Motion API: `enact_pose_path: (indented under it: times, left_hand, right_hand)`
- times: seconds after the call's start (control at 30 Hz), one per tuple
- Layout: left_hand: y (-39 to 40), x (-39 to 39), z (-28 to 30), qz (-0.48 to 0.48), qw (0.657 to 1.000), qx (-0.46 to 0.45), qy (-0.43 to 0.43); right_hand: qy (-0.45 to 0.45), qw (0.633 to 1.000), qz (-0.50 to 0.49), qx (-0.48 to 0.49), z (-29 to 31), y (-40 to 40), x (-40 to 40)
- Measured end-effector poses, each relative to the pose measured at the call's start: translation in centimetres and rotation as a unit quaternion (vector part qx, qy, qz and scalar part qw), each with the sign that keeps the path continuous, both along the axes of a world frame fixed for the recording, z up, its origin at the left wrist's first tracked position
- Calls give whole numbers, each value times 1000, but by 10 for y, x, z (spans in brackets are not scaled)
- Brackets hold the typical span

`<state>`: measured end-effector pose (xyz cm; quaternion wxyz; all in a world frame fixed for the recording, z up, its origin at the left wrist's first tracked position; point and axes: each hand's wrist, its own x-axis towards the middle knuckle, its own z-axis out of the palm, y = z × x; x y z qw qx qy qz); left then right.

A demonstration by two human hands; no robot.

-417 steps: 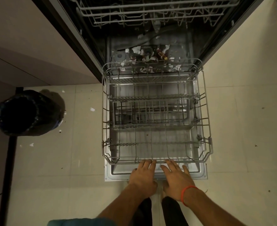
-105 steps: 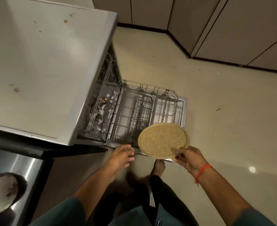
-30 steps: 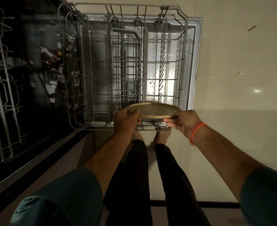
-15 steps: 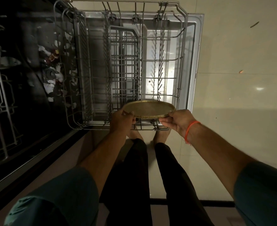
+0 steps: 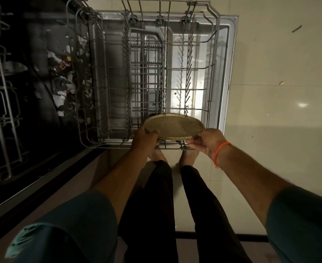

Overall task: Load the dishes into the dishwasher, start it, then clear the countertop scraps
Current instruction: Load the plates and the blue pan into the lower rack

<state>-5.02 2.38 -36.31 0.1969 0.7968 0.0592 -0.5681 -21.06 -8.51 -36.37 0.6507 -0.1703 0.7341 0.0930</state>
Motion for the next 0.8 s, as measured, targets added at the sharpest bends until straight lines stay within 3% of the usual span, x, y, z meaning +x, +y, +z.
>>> enact_pose_path:
  times: [0.2, 0.43, 0.8]
  left_hand:
    - [20, -5, -12, 9, 1000, 5, 6]
    - [35, -12, 21, 41, 999, 6, 8]
    - [66, -20, 81, 25, 999, -39, -25]
  right_hand:
    - [8, 1000, 13, -25, 11, 11, -3]
    - [7, 999, 19, -34, 25, 30, -8]
    - [8, 988, 60, -140, 80, 67, 2]
